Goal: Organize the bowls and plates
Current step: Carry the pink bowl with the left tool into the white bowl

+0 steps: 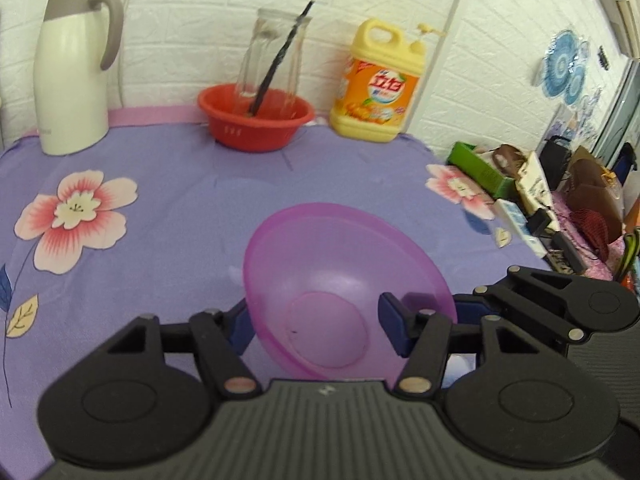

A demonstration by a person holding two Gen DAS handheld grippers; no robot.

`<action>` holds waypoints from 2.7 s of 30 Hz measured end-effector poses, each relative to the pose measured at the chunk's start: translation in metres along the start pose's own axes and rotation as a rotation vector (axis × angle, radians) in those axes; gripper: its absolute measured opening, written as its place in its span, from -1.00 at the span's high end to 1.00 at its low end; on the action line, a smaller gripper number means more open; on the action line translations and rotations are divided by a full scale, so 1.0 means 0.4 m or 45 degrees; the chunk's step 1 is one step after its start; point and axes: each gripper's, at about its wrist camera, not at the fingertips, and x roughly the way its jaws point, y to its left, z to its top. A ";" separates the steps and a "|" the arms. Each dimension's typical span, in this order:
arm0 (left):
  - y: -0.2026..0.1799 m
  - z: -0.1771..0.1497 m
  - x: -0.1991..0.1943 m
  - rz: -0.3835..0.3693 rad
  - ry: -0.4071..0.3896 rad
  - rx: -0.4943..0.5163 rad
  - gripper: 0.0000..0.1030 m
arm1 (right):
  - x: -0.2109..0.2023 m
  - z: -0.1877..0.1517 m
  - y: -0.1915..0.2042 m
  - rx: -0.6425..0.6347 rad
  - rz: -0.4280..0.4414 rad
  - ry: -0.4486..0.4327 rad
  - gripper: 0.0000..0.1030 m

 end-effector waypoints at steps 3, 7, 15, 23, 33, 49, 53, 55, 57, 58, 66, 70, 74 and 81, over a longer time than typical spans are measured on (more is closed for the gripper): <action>-0.054 -0.019 -0.048 -0.040 -0.024 -0.006 -0.18 | -0.079 -0.023 0.015 -0.018 -0.037 -0.033 -1.00; -0.134 -0.076 -0.108 -0.099 -0.041 -0.014 -0.18 | -0.184 -0.085 0.024 -0.016 -0.078 -0.061 -1.00; -0.281 -0.234 -0.197 -0.195 -0.016 0.028 -0.18 | -0.366 -0.263 0.053 0.095 -0.135 -0.085 -1.00; -0.351 -0.352 -0.170 -0.251 0.072 0.013 -0.21 | -0.407 -0.390 0.075 0.173 -0.223 -0.037 -1.00; -0.316 -0.355 -0.140 -0.268 0.079 0.005 -0.21 | -0.399 -0.440 0.017 0.341 -0.201 -0.038 -1.00; -0.274 -0.334 -0.172 -0.038 -0.030 -0.008 -0.85 | -0.411 -0.448 -0.051 0.517 -0.270 -0.128 -1.00; -0.255 -0.329 -0.140 -0.063 0.049 -0.008 -0.85 | -0.345 -0.453 -0.084 0.568 -0.314 -0.061 -1.00; -0.252 -0.323 -0.112 -0.104 0.118 0.013 -0.85 | -0.325 -0.467 -0.095 0.615 -0.287 -0.040 -1.00; -0.256 -0.329 -0.095 -0.074 0.131 0.038 -0.85 | -0.312 -0.479 -0.100 0.652 -0.272 -0.024 -1.00; -0.260 -0.334 -0.090 -0.058 0.129 0.053 -0.85 | -0.309 -0.484 -0.100 0.661 -0.271 -0.022 -1.00; -0.271 -0.344 -0.057 -0.068 0.153 0.072 -0.85 | -0.289 -0.479 -0.087 0.564 -0.321 -0.021 -1.00; -0.266 -0.346 -0.047 -0.066 0.170 0.062 -0.85 | -0.294 -0.489 -0.088 0.571 -0.330 -0.061 -1.00; -0.268 -0.346 -0.039 -0.067 0.181 0.067 -0.85 | -0.290 -0.483 -0.083 0.574 -0.354 -0.052 -1.00; -0.273 -0.347 -0.034 -0.084 0.211 0.088 -0.85 | -0.303 -0.474 -0.078 0.649 -0.327 -0.081 -1.00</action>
